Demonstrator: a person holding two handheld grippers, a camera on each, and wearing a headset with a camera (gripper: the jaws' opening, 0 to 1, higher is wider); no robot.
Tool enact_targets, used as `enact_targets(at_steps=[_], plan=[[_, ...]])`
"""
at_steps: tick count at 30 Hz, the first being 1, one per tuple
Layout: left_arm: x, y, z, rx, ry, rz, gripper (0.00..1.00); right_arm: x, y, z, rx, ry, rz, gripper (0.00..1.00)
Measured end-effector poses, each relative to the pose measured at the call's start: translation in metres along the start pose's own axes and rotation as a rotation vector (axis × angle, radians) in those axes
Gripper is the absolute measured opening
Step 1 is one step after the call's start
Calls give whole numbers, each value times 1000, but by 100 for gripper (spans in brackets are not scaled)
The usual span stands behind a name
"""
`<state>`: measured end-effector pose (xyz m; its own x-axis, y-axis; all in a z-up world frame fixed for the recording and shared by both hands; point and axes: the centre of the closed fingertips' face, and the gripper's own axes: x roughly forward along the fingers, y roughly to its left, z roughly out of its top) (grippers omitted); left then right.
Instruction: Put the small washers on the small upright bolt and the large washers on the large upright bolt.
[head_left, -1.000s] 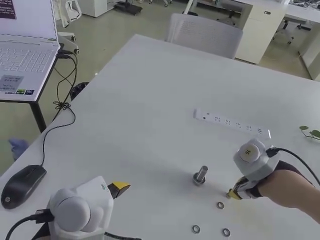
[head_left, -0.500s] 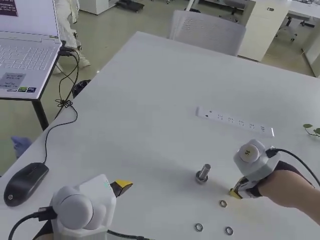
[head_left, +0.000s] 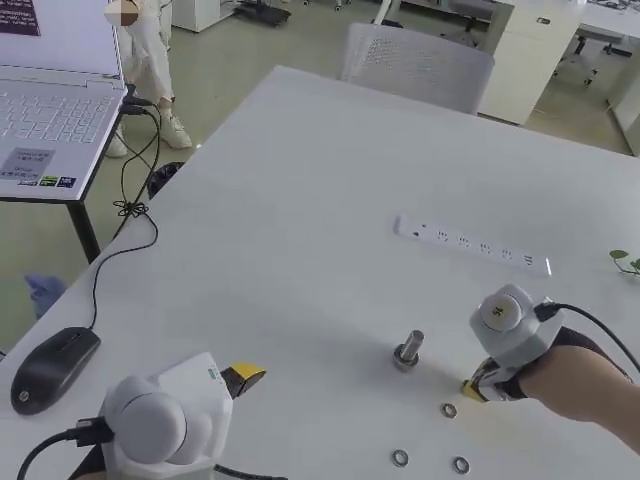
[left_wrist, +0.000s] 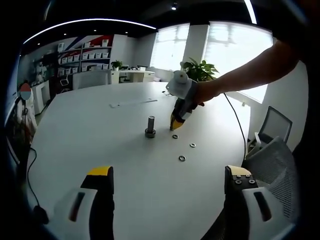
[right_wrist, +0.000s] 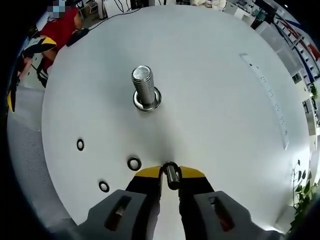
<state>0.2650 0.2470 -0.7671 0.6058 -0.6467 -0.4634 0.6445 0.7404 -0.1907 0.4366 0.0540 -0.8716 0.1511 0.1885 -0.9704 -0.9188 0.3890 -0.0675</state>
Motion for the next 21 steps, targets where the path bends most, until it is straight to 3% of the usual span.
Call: enact_targets(at_steps=[13, 21], plan=[[-1, 0, 0, -1, 2, -4, 91, 0, 0, 0, -10, 2, 7, 14], [-1, 0, 0, -5, 2, -3, 91, 1, 2, 1, 5, -1, 29, 22]])
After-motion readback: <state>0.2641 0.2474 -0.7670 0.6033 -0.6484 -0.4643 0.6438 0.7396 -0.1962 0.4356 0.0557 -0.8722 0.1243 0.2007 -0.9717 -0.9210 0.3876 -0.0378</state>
